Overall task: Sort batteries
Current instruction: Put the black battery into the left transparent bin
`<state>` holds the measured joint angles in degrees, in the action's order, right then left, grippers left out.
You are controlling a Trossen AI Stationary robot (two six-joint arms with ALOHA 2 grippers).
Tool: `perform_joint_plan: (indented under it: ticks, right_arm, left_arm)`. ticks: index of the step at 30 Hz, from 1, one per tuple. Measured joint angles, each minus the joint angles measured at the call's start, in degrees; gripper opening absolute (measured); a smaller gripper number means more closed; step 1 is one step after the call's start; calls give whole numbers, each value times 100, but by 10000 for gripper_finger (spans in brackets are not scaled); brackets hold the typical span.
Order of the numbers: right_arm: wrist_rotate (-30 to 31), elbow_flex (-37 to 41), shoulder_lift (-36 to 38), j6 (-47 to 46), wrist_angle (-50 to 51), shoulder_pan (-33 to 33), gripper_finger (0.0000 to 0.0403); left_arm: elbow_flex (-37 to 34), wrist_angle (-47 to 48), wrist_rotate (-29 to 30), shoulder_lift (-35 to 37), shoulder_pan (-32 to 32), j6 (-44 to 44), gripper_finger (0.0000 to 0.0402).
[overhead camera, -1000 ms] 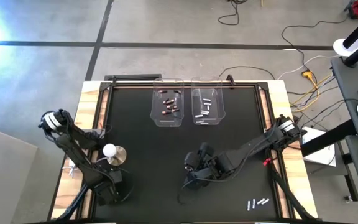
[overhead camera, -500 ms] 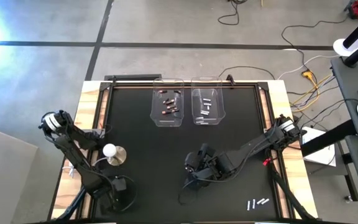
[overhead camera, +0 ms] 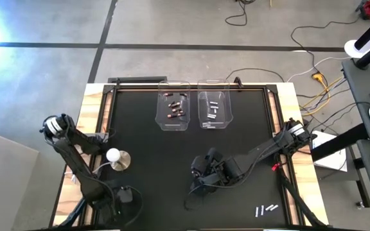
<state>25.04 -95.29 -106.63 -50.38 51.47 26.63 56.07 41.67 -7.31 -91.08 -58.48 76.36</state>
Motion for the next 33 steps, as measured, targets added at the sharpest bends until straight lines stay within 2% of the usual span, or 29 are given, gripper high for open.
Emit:
perform_joint_plan:
  ticks: [3,6,13,18,22,33]
  right_arm:
    - [-2,0,0,-118,1,24,219]
    - [-1,0,0,-156,-2,36,219]
    - [-32,0,0,-155,-5,39,219]
    - [-270,2,0,-30,3,39,219]
    - [-319,2,0,92,8,39,219]
    - [-394,2,0,304,8,39,219]
  left_arm:
    - [612,43,323,-211,-17,17,156]
    - [1185,305,322,-753,-26,22,156]
    - [2483,620,-410,-2597,-160,-351,156]
    - [3290,1390,-530,-3389,-255,-477,155]
    - [3533,1596,-434,-3564,-271,-408,155]
    - [3520,1922,-303,-3435,-295,-223,154]
